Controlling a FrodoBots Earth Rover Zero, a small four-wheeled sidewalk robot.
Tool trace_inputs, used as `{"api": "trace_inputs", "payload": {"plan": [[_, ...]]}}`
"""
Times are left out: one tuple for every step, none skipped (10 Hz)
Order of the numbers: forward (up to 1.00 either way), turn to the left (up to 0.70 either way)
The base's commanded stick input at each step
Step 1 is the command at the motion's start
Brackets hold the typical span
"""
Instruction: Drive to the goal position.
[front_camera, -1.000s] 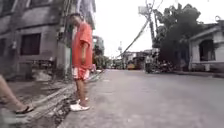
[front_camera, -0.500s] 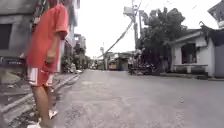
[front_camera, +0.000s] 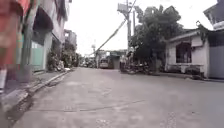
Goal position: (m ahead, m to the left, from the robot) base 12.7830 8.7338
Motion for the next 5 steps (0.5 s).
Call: {"api": "trace_inputs", "payload": {"plan": [[1.00,0.27],[1.00,0.27],[1.00,0.27],[1.00,0.27],[1.00,0.27]]}}
